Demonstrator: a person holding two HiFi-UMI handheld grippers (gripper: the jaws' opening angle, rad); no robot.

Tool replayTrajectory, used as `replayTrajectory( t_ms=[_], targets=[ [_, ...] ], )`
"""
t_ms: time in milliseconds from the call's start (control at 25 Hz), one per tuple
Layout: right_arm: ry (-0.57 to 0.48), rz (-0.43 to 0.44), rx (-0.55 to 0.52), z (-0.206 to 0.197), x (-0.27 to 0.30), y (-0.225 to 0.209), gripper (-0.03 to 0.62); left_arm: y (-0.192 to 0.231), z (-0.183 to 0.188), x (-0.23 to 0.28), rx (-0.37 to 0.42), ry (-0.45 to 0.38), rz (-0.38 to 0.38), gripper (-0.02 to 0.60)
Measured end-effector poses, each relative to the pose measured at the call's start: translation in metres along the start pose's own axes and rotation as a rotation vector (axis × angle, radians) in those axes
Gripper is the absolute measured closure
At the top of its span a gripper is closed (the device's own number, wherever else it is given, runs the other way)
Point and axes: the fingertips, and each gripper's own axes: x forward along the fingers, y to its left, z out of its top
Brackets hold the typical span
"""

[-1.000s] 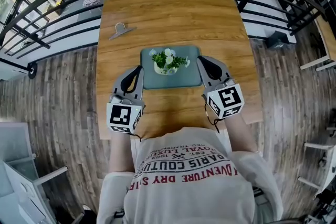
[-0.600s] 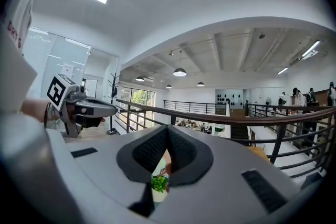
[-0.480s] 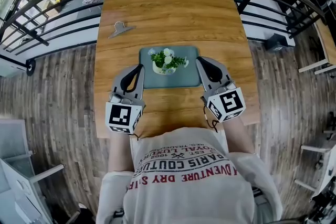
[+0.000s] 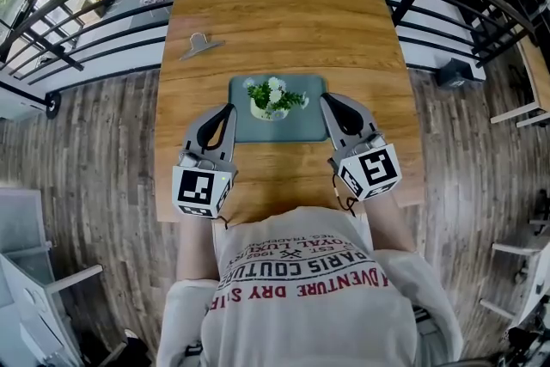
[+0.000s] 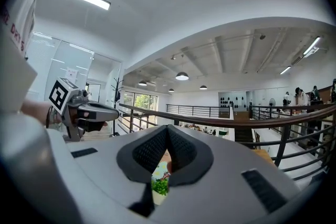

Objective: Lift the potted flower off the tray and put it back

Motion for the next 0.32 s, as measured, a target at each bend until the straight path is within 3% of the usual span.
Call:
replayTrajectory(
  t_ms=[320],
  targets=[
    [-0.013, 0.015, -0.034, -0.0005, -0.0019, 0.0028, 0.568, -0.0056, -0.0006, -0.0022, 0.005, -0.012, -0.002, 0.569]
  ],
)
